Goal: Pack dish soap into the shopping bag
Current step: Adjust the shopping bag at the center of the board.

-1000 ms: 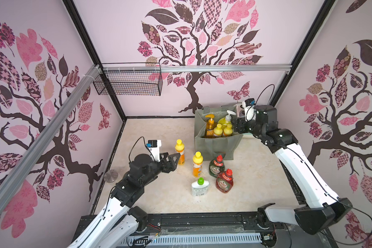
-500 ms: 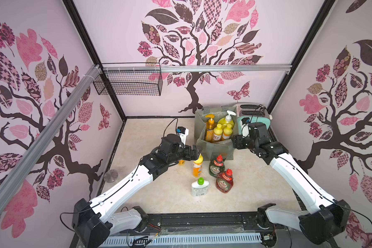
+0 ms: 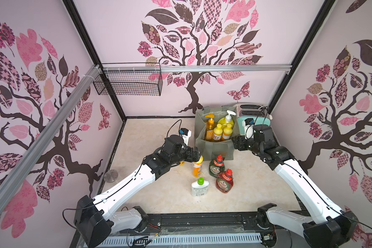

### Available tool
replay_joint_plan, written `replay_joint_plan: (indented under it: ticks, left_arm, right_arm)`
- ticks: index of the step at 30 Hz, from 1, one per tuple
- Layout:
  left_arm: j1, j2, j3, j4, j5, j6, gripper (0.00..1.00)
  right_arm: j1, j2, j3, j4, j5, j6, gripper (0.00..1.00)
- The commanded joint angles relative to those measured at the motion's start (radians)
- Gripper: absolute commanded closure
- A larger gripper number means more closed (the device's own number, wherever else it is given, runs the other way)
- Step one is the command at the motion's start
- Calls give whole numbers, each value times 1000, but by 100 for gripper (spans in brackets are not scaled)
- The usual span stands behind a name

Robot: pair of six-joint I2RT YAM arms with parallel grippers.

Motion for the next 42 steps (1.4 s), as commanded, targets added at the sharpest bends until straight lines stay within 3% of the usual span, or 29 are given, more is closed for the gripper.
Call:
replay_joint_plan:
  ticks: [1, 5, 11, 15, 20, 24, 30, 35, 39, 42]
  left_arm:
    - [-7, -31, 0, -7, 18, 13, 19]
    - [-14, -83, 23, -42, 15, 13, 19]
    - [-14, -263, 36, -149, -89, 31, 19]
    - [-14, -425, -24, -256, -221, 32, 19]
    - [-15, -668, -198, -313, -374, -3, 17]
    - [-14, -796, -351, -297, -383, -26, 17]
    - [-15, -793, -541, -217, -311, -63, 16]
    - [-15, -810, -731, -68, -279, -92, 16]
    - [-15, -838, -775, -27, -258, -96, 16]
    - [-14, -834, -766, -28, -249, -68, 17]
  right_arm:
    - [4, -38, 98, -43, -14, -4, 28]
    - [4, -59, 168, -67, -60, -7, 28]
    - [5, -54, 227, -134, -333, 4, 29]
    - [18, -101, 193, -128, -582, 29, 30]
    - [33, -174, 112, -106, -677, 73, 29]
    - [68, -180, 68, -120, -665, 69, 23]
    - [181, -137, 62, -148, -595, 71, 19]
    - [343, -118, 47, -151, -382, 68, 15]
    - [514, -41, 53, -172, -183, 53, 13]
    - [535, 10, 32, -143, -178, 62, 15]
